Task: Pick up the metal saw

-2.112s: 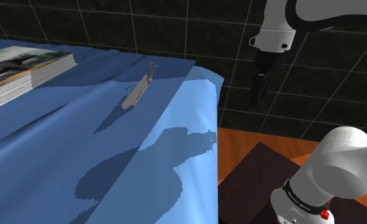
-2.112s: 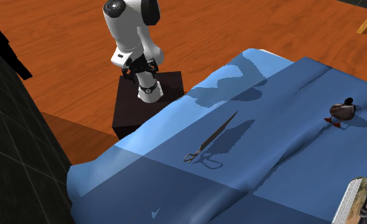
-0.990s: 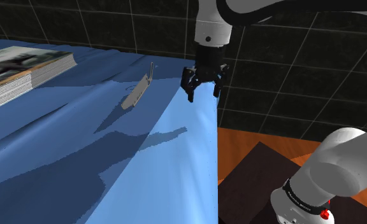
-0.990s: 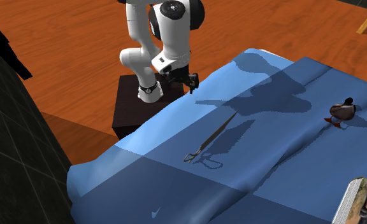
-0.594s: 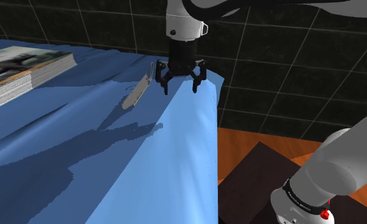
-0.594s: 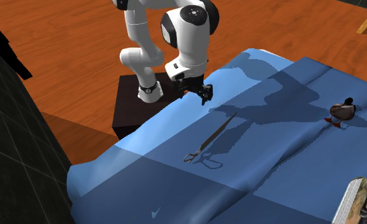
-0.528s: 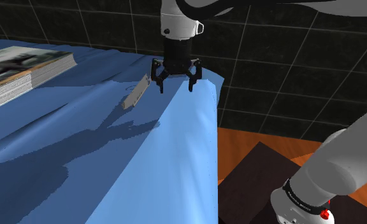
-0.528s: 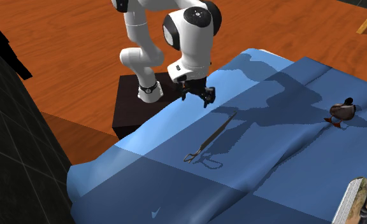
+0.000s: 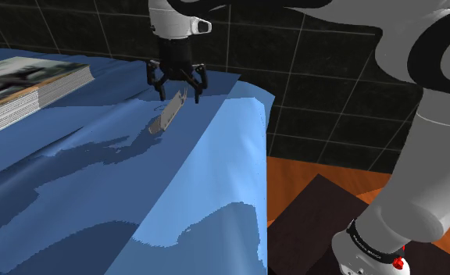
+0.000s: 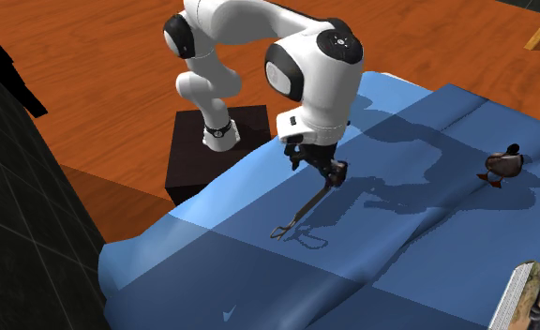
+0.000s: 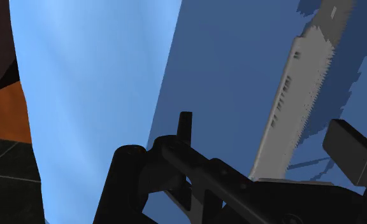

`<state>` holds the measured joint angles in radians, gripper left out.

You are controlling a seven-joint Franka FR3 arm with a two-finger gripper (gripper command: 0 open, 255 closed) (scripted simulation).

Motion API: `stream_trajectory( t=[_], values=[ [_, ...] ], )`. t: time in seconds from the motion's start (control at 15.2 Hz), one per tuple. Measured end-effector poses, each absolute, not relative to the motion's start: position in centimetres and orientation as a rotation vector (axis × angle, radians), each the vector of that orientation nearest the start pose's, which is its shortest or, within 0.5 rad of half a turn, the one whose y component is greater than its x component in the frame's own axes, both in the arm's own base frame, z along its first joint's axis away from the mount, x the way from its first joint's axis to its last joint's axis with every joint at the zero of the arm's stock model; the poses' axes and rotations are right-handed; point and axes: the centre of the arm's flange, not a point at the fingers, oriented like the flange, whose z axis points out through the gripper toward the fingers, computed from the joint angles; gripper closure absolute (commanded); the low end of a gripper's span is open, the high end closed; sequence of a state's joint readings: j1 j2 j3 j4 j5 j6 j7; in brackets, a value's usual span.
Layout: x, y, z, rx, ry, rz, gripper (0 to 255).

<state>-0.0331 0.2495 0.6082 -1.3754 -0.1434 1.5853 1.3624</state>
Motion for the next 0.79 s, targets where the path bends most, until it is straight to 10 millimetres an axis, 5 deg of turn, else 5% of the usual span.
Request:
stream_trajectory(
  t=[0.26,0.73,0.79],
  values=[
    [58.6,29.2,59.4,-2.838,1.366,-0.027,0],
    [59.1,29.4,56.0,-2.831,1.384,-0.03,0],
    [59.1,29.4,55.8,-2.831,1.384,-0.03,255]
  ],
)
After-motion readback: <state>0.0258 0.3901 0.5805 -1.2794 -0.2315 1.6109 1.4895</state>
